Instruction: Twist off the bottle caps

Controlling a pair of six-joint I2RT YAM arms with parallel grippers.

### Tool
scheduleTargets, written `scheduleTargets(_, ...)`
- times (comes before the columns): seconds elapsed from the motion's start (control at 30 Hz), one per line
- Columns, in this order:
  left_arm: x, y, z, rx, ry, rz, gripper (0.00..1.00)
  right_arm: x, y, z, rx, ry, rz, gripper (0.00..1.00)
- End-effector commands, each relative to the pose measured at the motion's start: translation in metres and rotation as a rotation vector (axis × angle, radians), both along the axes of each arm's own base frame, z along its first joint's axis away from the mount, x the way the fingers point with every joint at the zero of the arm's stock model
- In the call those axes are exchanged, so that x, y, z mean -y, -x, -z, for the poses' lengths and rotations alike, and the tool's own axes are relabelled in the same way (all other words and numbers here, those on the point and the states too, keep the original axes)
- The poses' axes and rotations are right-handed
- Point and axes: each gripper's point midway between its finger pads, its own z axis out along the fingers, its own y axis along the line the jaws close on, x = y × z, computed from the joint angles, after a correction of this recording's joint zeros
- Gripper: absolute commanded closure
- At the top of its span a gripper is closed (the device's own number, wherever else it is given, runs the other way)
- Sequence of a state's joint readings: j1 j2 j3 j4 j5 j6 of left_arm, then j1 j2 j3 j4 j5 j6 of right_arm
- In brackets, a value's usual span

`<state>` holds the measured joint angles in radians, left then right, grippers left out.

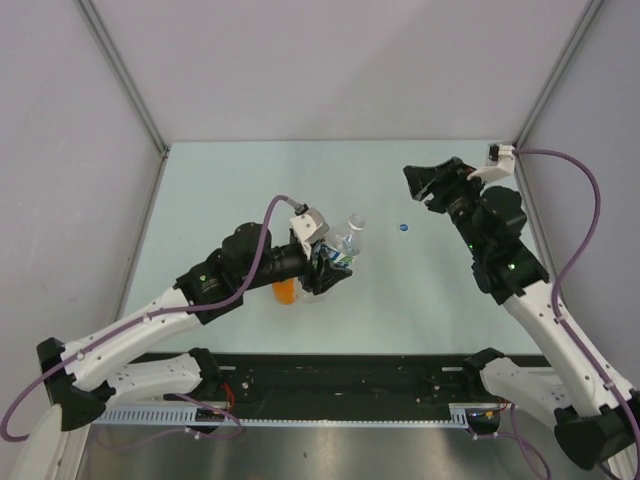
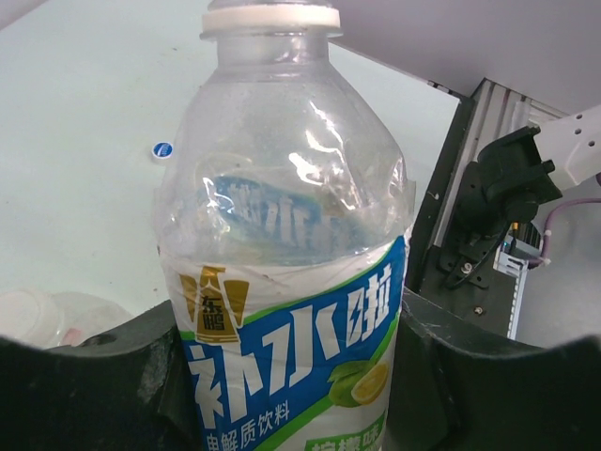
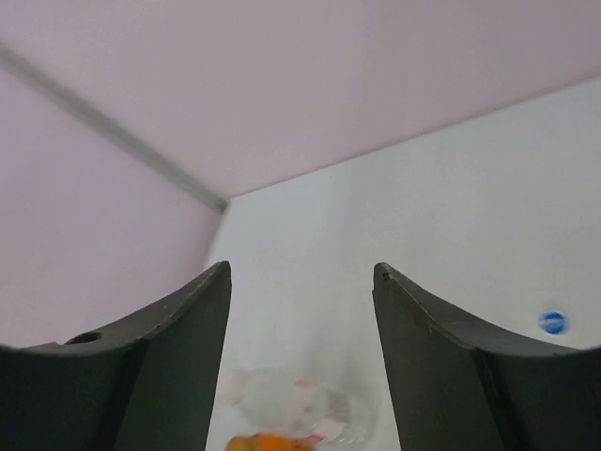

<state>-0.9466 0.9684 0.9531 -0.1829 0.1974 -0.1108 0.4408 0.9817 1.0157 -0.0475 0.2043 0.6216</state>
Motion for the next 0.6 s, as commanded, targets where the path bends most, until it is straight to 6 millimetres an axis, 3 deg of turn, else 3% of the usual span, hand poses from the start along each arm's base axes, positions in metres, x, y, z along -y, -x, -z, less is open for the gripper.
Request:
scheduleTargets(0.0,0.015,0.003,-0.042,0.119,0.079,0.092,1.0,-0.065,0.075,-0.03,0.102,-0.073,-0.516,0.34)
scheduleTargets(0.2,0.035,0.038,-0.061,0.122,0.155,0.351,1.0,-0.069,0.147,-0.063,0.249,-0.105,-0.747,0.3)
scheduleTargets(0.37,0.058,0.042,-0.049,0.033,0.125,0.453,0.99,-0.067,0.172,-0.066,0.285,-0.099,-0.814,0.31)
scheduleTargets(0.57,0.069,0.039,-0.043,-0.016,0.12,0.472,0.99,-0.067,0.192,-0.061,0.297,-0.065,-0.862,0.3)
